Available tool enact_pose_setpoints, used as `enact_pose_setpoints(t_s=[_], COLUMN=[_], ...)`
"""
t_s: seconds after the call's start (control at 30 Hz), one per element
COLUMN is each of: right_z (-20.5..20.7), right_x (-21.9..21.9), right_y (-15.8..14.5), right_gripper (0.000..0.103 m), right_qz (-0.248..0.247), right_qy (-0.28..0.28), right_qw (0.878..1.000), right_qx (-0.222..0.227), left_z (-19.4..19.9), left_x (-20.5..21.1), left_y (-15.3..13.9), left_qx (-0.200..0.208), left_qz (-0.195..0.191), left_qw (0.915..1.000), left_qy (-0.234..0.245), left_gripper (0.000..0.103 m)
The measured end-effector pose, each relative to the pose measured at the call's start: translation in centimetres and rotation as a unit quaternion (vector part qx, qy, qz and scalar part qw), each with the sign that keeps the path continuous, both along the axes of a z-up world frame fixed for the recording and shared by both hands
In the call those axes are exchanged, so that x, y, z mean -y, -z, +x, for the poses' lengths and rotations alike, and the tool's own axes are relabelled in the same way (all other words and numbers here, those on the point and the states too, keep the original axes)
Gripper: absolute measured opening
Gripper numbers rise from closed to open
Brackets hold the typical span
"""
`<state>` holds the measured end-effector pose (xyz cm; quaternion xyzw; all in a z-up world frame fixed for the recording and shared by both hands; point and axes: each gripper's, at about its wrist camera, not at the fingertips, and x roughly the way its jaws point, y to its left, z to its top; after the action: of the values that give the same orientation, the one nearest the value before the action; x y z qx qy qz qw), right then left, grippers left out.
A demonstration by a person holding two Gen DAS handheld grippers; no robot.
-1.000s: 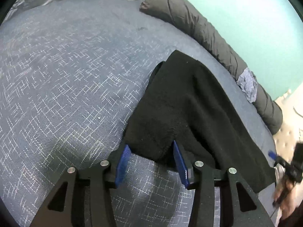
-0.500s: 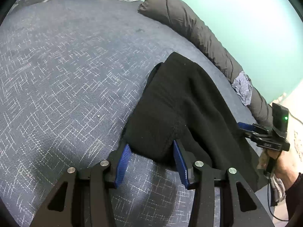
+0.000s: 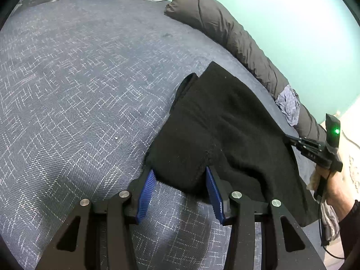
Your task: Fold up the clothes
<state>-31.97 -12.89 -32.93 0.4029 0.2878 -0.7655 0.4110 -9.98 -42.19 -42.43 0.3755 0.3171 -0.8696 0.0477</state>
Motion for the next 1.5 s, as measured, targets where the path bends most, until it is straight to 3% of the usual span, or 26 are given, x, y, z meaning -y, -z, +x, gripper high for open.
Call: enact_pose_setpoints(t_s=[0.17,0.3,0.37,0.4,0.63,0.87,1.1,1.3,1.37,1.4,1.47,1.5], right_z=[-0.4,-0.6,0.3,1.0,8.9,15.8,17.3,18.6,17.9,17.6,16.3,15.9], right_x=[0.4,-0.9,-1.6,-2.0,-6.8,-6.0,-4.8,-3.9,-4.0,-4.0,-4.8,-5.2], right_y=[1.5,0.7,-0.4,-0.9,-3.3,0.1,2.1,2.7,2.6,2.6,1.9,1.6], right_gripper=[0.003,0.005,0.029,0.033,0.042,0.043,0.043,0.045,0.036,0.025,0.013,0.012], right_qz=[0.030,0.018,0.017,0.014,-0.074,-0.024,-0.003,0.039,0.036,0.034,0.006,-0.002], right_qy=[0.007,0.039,0.052,0.049,0.044,0.012,0.025,0.006,0.016,0.020,0.039,0.045], right_qw=[0.999,0.999,0.999,0.999,0.995,0.999,1.000,0.997,0.997,0.997,0.998,0.998], right_qx=[0.020,0.018,-0.006,-0.012,0.053,0.047,0.004,-0.060,-0.059,-0.059,-0.041,-0.042], left_z=[-0.1,-0.1,-0.2,-0.3,-0.4,-0.2,-0.3,-0.6,-0.6,-0.6,-0.6,-0.6], left_x=[0.3,0.4,0.5,0.5,0.7,0.8,0.9,0.7,0.7,0.7,0.8,0.8], left_y=[0.2,0.4,0.4,0.4,0.4,0.3,0.5,0.4,0.4,0.4,0.5,0.5], left_qx=[-0.002,-0.004,-0.004,-0.004,-0.007,-0.013,-0.013,-0.011,-0.011,-0.011,-0.011,-0.012], left_qz=[0.003,0.010,0.014,0.016,0.027,0.042,0.045,0.041,0.037,0.037,0.037,0.035], left_qw=[1.0000,0.9999,0.9999,0.9999,0.9996,0.9987,0.9986,0.9989,0.9990,0.9990,0.9990,0.9991], left_qy=[0.001,-0.002,-0.004,-0.005,-0.009,-0.023,-0.025,-0.023,-0.021,-0.021,-0.020,-0.020], left_gripper=[0.048,0.049,0.049,0.049,0.049,0.050,0.051,0.051,0.051,0.051,0.051,0.051])
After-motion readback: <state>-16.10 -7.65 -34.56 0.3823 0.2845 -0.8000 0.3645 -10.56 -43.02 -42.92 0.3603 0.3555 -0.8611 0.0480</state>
